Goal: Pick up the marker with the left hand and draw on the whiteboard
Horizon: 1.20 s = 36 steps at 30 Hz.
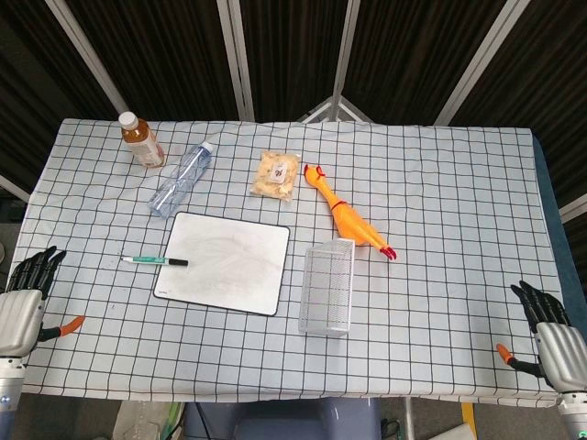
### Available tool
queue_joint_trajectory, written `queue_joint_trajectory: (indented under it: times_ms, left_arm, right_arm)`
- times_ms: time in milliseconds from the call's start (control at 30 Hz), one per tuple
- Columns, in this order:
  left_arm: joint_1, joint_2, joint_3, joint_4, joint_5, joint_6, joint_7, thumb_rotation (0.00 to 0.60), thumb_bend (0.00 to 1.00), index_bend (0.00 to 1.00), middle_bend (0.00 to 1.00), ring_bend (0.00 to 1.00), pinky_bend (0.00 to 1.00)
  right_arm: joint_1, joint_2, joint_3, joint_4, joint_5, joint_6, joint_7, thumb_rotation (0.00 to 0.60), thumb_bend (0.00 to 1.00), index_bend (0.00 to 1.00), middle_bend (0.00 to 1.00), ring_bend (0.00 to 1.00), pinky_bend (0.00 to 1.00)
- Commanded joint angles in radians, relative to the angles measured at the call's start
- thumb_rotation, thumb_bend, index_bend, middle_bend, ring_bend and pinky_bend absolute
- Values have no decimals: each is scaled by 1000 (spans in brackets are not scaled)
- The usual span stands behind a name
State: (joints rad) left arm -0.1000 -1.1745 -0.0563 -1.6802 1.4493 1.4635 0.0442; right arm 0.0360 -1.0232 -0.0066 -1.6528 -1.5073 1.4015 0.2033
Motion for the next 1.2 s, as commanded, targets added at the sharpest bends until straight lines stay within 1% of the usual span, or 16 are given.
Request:
queue_joint_trajectory:
  times_ms: [33,467,567,667,700,800,967,1067,1200]
  left_arm:
    - [0,0,0,0,0,1,0,600,44,0,0,0,0]
    - [-7,0,4,7,0,-16,16,600,45,0,0,0,0]
    - [-26,-5,-8,25,-19,-44,36,600,58,0,0,0,0]
    - [-62,-9,-36,40,-70,-103,57,600,92,9,0,0,0]
    - [-77,-12,-47,50,-88,-124,70,600,102,23,0,0,0]
    - [-120,-29,-75,88,-135,-184,104,600,144,116,0,0,0]
    - [-204,-91,-123,172,-244,-311,145,600,225,314,0,0,0]
    - [-258,-143,-143,242,-293,-378,183,600,262,385,0,0,0]
    - [-310,-196,-156,307,-330,-437,215,600,307,430,0,0,0]
  right_arm:
    - [0,-1,0,1,-2,0,-1,600,267,0,0,0,0]
    - [-2,0,-2,1,-5,4,0,600,268,0,0,0,0]
    - [0,0,0,1,0,1,0,600,268,0,0,0,0]
    - [1,-1,0,4,2,-3,2,600,268,0,0,0,0]
    - [1,-1,1,4,2,-2,4,600,268,0,0,0,0]
    - [3,0,1,3,1,-4,6,600,268,0,0,0,0]
    - [5,2,3,2,6,-11,15,600,268,0,0,0,0]
    - [6,3,2,-2,7,-13,22,600,268,0,0,0,0]
    - [7,5,3,-4,11,-18,29,600,268,0,0,0,0]
